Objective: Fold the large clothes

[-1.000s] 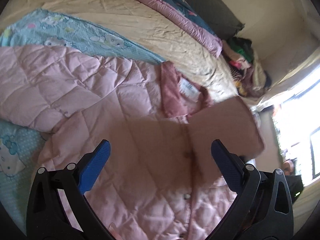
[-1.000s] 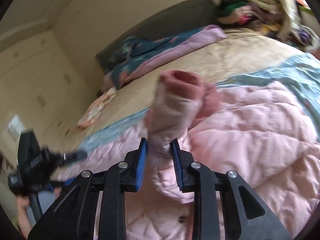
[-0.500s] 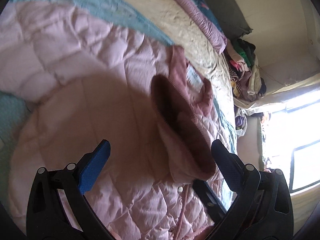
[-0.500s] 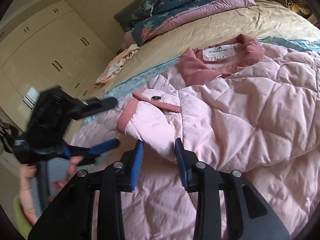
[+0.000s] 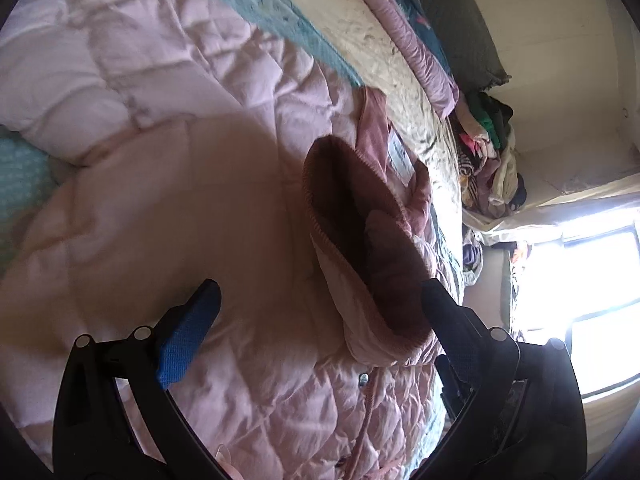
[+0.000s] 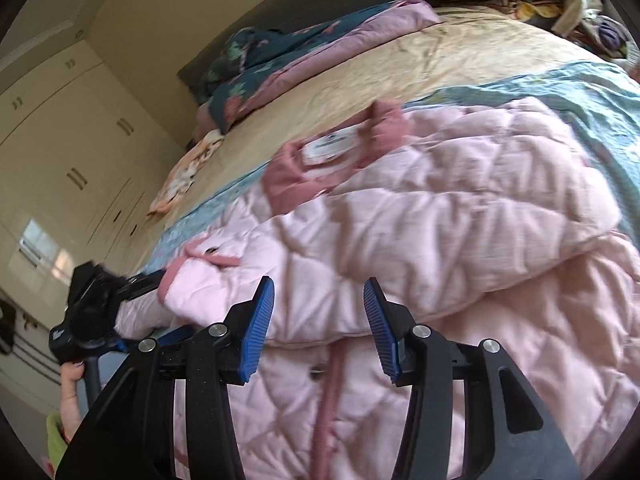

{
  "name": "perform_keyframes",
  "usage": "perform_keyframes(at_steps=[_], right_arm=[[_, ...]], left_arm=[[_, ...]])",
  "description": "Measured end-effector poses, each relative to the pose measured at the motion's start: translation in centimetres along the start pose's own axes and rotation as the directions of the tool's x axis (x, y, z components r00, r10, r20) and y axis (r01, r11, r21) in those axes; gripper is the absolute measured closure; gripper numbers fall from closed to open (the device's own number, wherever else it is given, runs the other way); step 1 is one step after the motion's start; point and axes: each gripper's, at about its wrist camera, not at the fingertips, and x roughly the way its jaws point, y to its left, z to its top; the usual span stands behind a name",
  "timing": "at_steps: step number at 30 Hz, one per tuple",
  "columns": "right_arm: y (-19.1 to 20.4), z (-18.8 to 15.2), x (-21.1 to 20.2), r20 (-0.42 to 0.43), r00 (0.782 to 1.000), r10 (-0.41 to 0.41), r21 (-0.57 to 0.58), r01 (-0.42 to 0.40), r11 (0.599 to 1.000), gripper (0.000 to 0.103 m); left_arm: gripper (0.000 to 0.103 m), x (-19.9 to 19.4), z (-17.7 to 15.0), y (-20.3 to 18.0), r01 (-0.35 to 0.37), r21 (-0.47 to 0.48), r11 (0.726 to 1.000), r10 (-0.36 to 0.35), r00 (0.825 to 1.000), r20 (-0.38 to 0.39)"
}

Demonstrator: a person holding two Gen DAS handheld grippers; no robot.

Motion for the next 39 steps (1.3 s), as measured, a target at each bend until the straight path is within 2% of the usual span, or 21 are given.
perform_keyframes(at_steps=[5, 10, 11, 13, 15, 18, 22, 26, 28, 30, 35, 39], right_arm=[[-1.0, 0.3, -0.7, 0.021, 1.000, -0.014, 0.012, 0.014, 1.000, 0.056], [-1.1, 0.4, -1.6, 0.034, 0.999, -0.025, 0.007, 0.025, 1.000, 0.056], [-1.2, 0.5, -1.8, 0.036, 0.999, -0.029, 0.002, 0.029, 1.000, 0.055], [-1.4, 0.5, -2.2, 0.041, 0.998, -0.046, -0.008, 0.046, 0.999, 0.055], [-1.7, 0.5, -2.5, 0.044, 0.998, -0.050, -0.006, 0.050, 0.999, 0.055], [-2.4, 0.3, -2.9, 0.049, 0.997, -0.063, 0.003, 0.063, 0.998, 0.054], [-3.5, 0.6, -3.3, 0.055, 0.995, -0.087, 0.025, 0.086, 0.996, 0.054], [-4.4, 1.1, -3.7, 0.072, 0.992, -0.104, 0.034, 0.102, 0.994, 0.054], [-4.7, 1.5, -3.6, 0.072, 0.991, -0.111, 0.035, 0.109, 0.993, 0.053], [-5.1, 1.9, -3.4, 0.066, 0.991, -0.118, 0.034, 0.116, 0.993, 0.053], [-5.1, 3.0, -1.9, 0.028, 0.989, -0.145, 0.010, 0.144, 0.989, 0.051], [-5.8, 3.9, -0.3, -0.023, 0.985, -0.169, 0.003, 0.169, 0.986, 0.051]], left_arm=[[0.009, -0.1, -0.3, -0.3, 0.019, 0.026, 0.999, -0.018, 1.000, -0.020], [0.011, 2.2, -1.0, -0.8, -0.016, 0.028, 0.999, 0.017, 0.998, -0.061], [0.016, 2.7, -1.1, -1.0, -0.016, 0.034, 0.999, 0.018, 0.998, -0.068], [0.058, 3.7, -1.3, -1.2, 0.008, 0.028, 1.000, -0.006, 0.995, -0.099], [0.077, 4.6, -1.6, -1.8, -0.038, 0.070, 0.997, 0.045, 0.994, -0.101], [0.089, 4.6, -1.7, -3.3, -0.069, 0.160, 0.985, 0.079, 0.995, -0.061], [0.092, 2.0, -0.8, -6.6, -0.060, 0.274, 0.960, 0.054, 0.998, 0.032], [0.092, -1.1, 0.4, -9.2, -0.124, 0.373, 0.920, 0.068, 0.985, 0.161], [0.092, -1.4, 0.7, -9.4, -0.172, 0.399, 0.901, 0.100, 0.975, 0.196], [0.092, -0.6, 0.8, -8.7, -0.215, 0.413, 0.885, 0.145, 0.970, 0.194], [0.092, 2.1, 0.5, -4.7, -0.299, 0.383, 0.874, 0.258, 0.954, 0.154], [0.092, 3.1, 0.1, -2.9, -0.332, 0.375, 0.866, 0.301, 0.943, 0.141]])
